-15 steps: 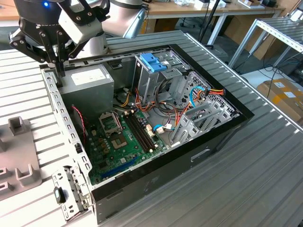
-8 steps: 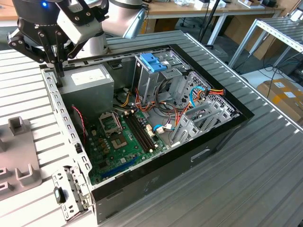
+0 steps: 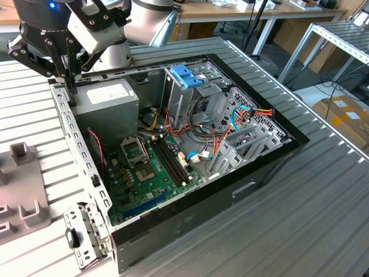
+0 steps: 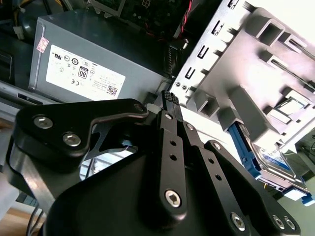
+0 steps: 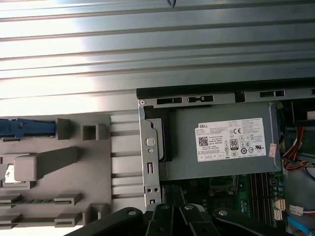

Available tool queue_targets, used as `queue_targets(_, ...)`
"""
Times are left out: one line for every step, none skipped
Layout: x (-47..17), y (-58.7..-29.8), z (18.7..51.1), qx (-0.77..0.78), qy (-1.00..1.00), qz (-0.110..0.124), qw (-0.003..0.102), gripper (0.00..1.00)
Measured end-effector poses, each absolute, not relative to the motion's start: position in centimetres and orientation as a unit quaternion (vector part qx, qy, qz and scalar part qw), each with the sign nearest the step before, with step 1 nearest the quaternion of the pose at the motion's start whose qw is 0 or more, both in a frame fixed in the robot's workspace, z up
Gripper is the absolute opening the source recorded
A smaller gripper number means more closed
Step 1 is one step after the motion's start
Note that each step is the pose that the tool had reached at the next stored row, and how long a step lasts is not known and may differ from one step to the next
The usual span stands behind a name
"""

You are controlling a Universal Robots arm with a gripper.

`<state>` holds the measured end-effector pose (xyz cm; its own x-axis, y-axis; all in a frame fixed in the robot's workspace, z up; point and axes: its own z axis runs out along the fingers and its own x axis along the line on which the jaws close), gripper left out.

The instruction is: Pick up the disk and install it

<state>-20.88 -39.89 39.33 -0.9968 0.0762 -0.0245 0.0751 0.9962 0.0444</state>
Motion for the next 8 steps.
queue_targets(-20.91,-39.89,39.33,0.038,0.999,0.022,0.013,0.11)
queue_targets(-20.94,-39.89,39.33,0.038,0.999,0.022,0.013,0.11)
queue_targets(-20.97,-39.89,39.33,0.038,0.999,0.022,0.013,0.11)
queue_targets(-21.01,-39.89,39.33,0.038,0.999,0.022,0.013,0.11)
queue_targets(-21.05,-39.89,39.33,0.038,0.999,0.022,0.013,0.11)
queue_targets(-21.08,-39.89,39.33,0.038,0.999,0.022,0.013,0.11)
queue_targets(-21.12,-39.89,39.33,0.038,0.999,0.022,0.013,0.11)
queue_targets(-21.14,-39.89,39.33,0.038,0.999,0.022,0.013,0.11)
